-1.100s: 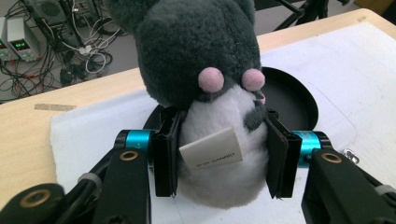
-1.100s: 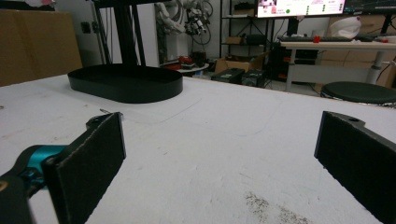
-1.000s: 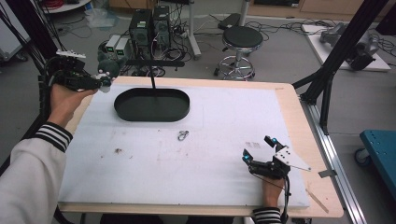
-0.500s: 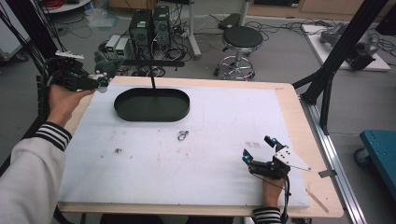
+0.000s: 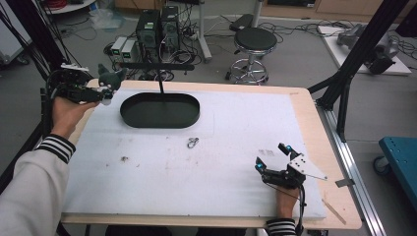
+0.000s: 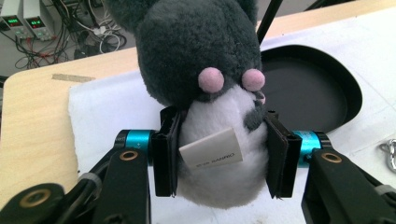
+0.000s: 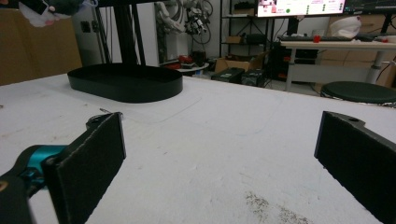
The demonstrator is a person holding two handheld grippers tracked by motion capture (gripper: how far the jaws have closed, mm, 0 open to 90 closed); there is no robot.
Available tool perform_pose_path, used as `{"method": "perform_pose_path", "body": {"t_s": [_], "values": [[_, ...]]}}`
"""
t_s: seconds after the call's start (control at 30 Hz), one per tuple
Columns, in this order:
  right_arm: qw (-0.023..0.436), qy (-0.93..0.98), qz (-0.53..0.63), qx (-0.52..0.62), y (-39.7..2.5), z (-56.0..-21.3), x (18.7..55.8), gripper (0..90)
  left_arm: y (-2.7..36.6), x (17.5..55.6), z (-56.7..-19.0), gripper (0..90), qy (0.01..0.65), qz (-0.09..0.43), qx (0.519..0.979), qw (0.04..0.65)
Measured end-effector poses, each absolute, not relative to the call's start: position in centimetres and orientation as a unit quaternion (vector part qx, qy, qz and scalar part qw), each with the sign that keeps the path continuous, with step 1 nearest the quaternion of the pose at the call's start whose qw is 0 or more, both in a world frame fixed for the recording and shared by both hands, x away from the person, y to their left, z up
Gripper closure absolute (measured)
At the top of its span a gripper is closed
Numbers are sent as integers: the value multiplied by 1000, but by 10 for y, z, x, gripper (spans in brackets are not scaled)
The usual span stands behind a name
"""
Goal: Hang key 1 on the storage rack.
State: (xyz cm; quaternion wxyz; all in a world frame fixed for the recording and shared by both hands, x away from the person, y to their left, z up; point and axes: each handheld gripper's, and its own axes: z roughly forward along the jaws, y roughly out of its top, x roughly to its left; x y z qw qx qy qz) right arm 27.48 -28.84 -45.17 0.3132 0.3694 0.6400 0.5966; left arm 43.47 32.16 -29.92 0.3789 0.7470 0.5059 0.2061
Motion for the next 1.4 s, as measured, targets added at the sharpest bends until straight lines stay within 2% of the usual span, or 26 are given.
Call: {"method": "perform_pose_path", "body": {"t_s": [0.63,1.13,1.3,1.4], "values": [[314,639,596,371,-288,-452,275,12,308,455,-321,542,502,206,760,357],[317,641,595,368,-288,-452,276,12,306,473,-340,540,504,200,752,375],[314,641,595,370,-288,-452,276,12,307,474,-342,517,504,202,748,380],[317,641,594,368,-288,-452,276,11,309,473,-342,472,492,210,749,391]]}}
